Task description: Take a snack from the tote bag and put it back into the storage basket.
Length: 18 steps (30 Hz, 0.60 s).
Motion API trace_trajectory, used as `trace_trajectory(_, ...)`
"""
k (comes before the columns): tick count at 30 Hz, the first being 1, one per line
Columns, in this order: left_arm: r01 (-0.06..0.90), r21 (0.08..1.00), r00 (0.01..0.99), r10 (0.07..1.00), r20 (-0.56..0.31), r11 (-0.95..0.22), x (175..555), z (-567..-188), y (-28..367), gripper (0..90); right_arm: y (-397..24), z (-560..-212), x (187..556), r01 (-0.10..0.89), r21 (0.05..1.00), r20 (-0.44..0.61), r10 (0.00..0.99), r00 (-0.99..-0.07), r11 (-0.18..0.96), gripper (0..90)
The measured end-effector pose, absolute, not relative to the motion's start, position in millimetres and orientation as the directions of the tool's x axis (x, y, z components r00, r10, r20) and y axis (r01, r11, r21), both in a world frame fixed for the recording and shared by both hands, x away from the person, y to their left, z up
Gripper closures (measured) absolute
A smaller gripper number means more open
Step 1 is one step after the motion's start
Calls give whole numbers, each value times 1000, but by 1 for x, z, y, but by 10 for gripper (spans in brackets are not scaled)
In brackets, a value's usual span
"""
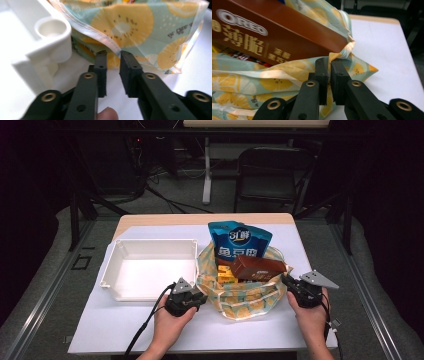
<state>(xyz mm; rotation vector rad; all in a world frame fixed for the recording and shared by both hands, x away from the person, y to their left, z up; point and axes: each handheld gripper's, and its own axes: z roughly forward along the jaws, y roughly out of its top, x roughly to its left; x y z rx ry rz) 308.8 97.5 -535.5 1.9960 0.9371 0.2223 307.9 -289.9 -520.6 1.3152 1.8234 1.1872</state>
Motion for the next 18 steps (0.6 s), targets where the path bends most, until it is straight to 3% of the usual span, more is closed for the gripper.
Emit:
trace_trajectory(6, 456, 852, 723, 665, -186, -258, 303, -509, 100, 592, -289, -522, 309, 428, 898, 52, 942, -333, 102, 849)
trace_trajectory(11, 361, 902, 757, 639, -136, -236, 306, -482, 93, 427, -285, -520, 308, 417, 902, 45, 938, -342, 109, 855)
trace_trajectory(15, 325, 931, 762, 629, -153, -168, 311, -459, 96, 334, -285, -520, 308, 418, 901, 42, 937, -346, 114, 861)
trace_trajectory(18, 322, 933, 752, 642, -150, -159, 315, -453, 95, 324, -285, -520, 308, 416, 902, 39, 936, -348, 117, 868)
